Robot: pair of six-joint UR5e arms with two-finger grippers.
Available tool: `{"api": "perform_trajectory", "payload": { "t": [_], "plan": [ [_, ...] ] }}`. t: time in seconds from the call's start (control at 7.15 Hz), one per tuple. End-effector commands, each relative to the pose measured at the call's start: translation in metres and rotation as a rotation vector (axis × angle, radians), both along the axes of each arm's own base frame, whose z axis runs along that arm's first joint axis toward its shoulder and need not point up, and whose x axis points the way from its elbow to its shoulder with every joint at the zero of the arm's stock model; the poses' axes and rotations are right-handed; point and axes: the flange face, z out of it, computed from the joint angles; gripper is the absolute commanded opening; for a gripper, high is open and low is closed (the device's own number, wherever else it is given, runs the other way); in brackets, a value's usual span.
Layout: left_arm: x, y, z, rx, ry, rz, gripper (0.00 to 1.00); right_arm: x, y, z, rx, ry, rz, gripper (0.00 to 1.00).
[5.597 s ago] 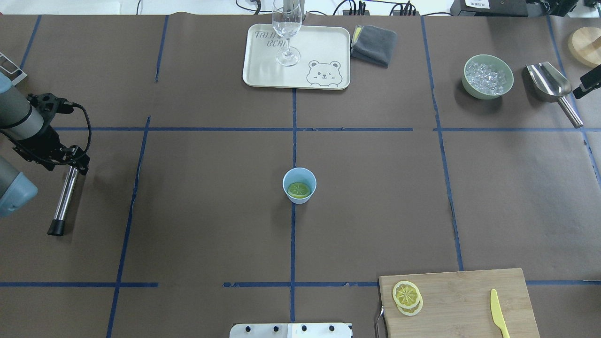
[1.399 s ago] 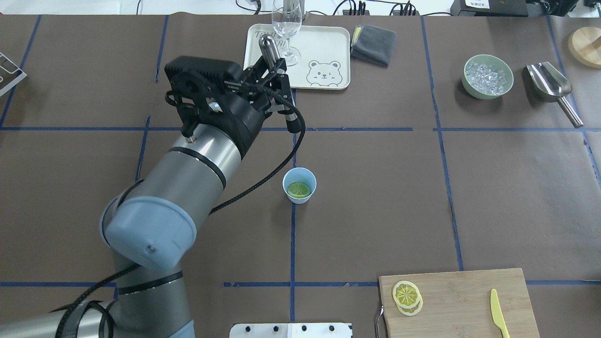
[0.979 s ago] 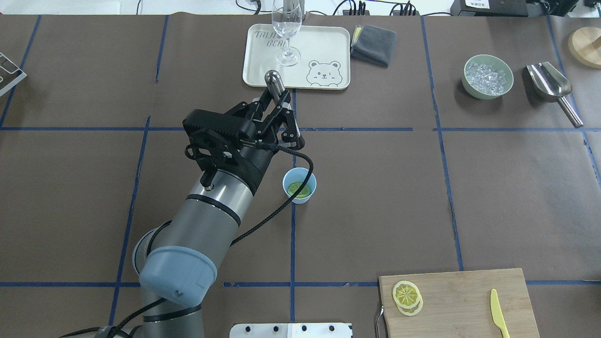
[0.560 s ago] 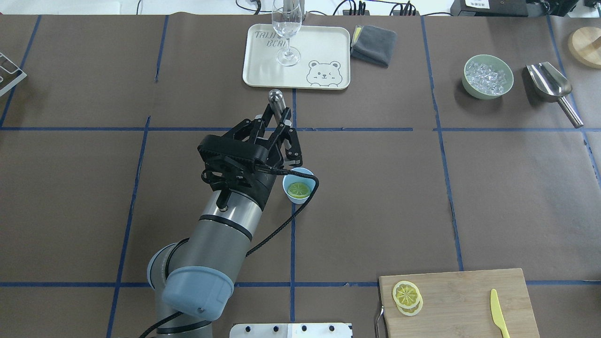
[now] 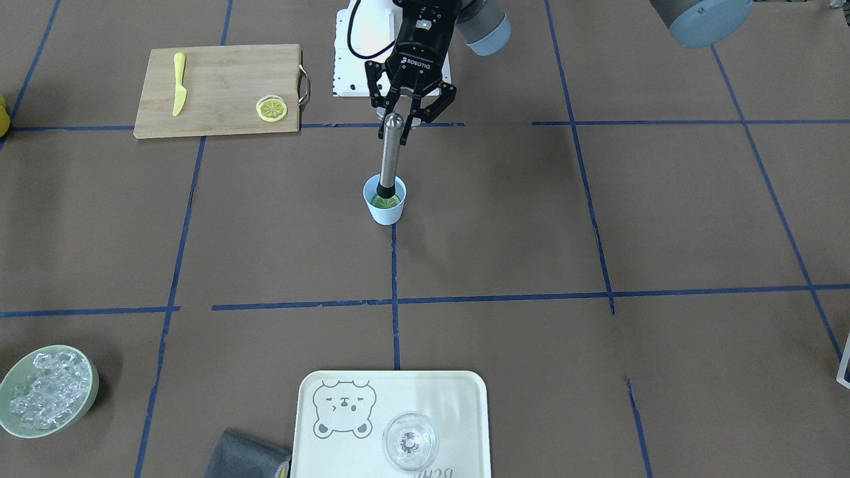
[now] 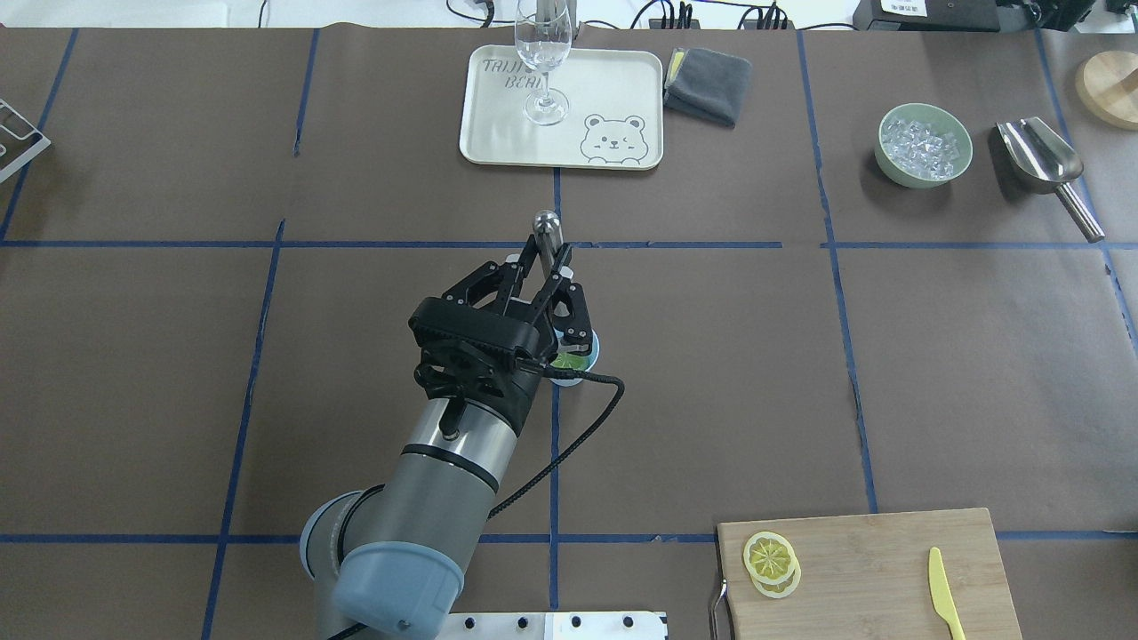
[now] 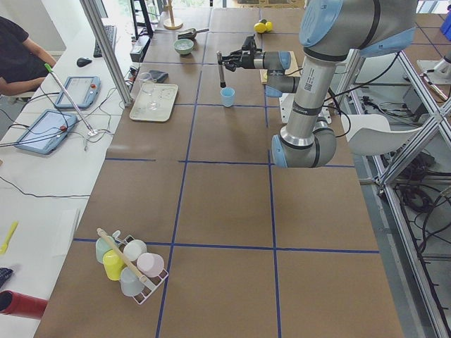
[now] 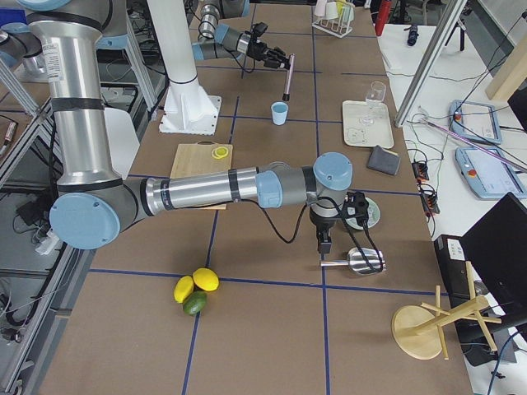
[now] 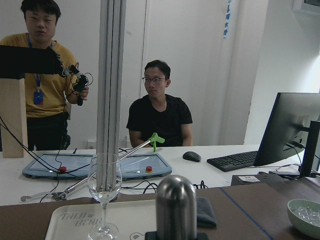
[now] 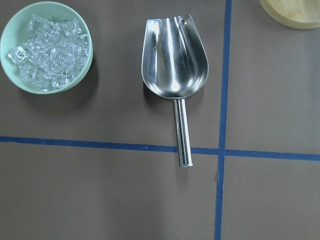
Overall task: Squeeze lemon into cup
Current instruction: 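Press the muddler down onto the lemon slice inside the cup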
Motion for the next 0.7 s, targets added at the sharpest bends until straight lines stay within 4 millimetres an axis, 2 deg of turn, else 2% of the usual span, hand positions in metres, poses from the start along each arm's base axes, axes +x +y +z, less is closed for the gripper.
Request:
{"api": "perform_trajectory", "payload": {
  "t": [0.0,0.28,0.56],
  "plan": [
    [0.01,0.015,0.0,0.0,-0.002,0.028,0.0,0.0,0.001,0.001,-0.001,0.001,0.0,1.0],
    [0.013,0.015,0.0,0.0,-0.004,0.028,0.0,0.0,0.001,0.0,0.005,0.0,-0.004,1.0],
    [0.022,0.013,0.009,-0.003,-0.027,0.027,0.0,0.0,0.0,-0.001,0.006,0.0,-0.004,1.0]
  ]
}}
